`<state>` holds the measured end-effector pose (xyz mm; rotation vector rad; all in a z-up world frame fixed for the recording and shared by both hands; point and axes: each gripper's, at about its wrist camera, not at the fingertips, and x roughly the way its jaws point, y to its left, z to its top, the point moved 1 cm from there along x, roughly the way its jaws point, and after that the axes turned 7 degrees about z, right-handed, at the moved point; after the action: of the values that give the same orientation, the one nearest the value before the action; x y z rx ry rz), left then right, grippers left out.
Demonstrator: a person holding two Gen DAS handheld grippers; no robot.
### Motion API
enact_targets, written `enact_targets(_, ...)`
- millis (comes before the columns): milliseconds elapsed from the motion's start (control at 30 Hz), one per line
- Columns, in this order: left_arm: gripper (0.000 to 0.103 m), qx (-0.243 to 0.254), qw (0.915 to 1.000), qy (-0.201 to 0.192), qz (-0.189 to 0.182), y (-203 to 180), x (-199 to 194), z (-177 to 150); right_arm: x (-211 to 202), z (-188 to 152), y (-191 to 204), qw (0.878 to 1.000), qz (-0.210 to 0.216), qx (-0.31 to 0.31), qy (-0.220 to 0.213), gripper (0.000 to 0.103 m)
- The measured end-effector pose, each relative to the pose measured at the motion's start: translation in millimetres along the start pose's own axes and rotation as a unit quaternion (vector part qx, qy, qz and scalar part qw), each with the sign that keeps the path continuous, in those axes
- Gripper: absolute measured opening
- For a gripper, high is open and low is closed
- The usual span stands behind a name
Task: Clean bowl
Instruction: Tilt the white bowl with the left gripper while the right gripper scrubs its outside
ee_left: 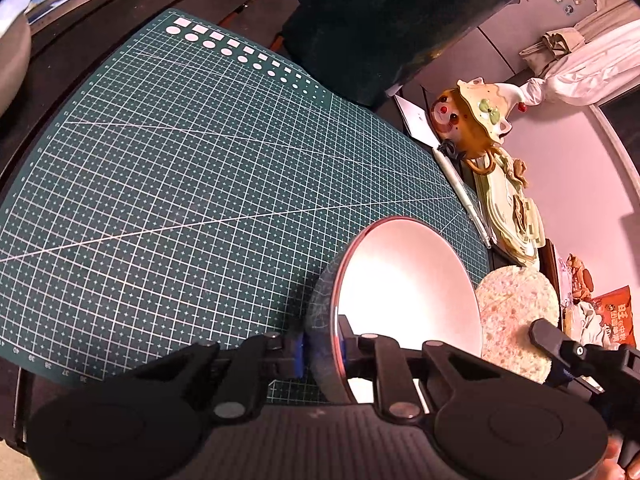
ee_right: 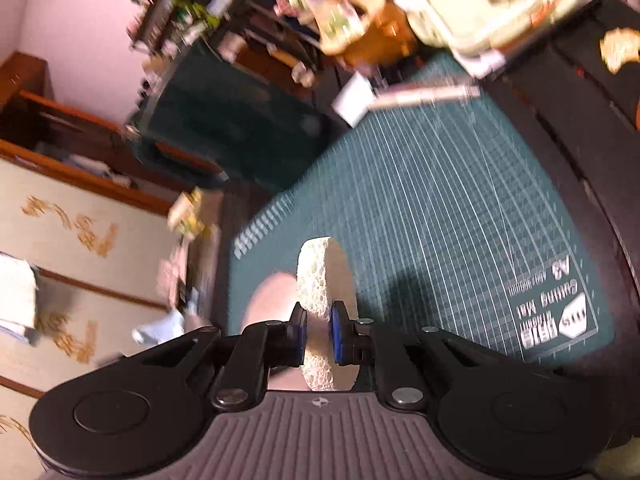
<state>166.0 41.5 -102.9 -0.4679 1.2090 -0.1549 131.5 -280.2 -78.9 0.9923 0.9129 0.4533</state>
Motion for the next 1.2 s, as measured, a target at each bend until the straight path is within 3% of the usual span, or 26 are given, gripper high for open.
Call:
enact_targets(200,0.016,0.0,1.0,0.0,0.001,-0.2,1.0,0.2,13.3,-8.0,-7.4,0.999,-0.023,0.006,0.035,0.012)
enact_targets(300,0.016,0.002,1.0,0.001,0.001,0.7,1.8,1.3,1.3,-1.5,-1.4,1.0,-0.003,0.006,0.01,0.012)
enact_targets(600,0.016,0.002,1.0,0.002,0.001,1.1,0.4,2.8,4.3,-5.0,-4.8,1.0,-0.001,0.015,0.019,0.012)
enact_targets(667,0.016,0.004,1.0,0.002,0.0,1.7,0.9,3.4,-4.7,0.0,-4.4,1.0,0.016,0.025,-0.001,0.012)
enact_targets(900,0.016,0.003,1.0,0.0,0.0,3.3,-0.3,-0.1,12.5,-12.2,-6.7,0.999,-0.011,0.013,0.037,0.012)
enact_targets(1200,0.016,0.004,1.0,-0.001,0.0,0.1,-0.6,-1.3,6.3,-10.0,-8.6,0.999,0.006,0.025,0.029,0.012)
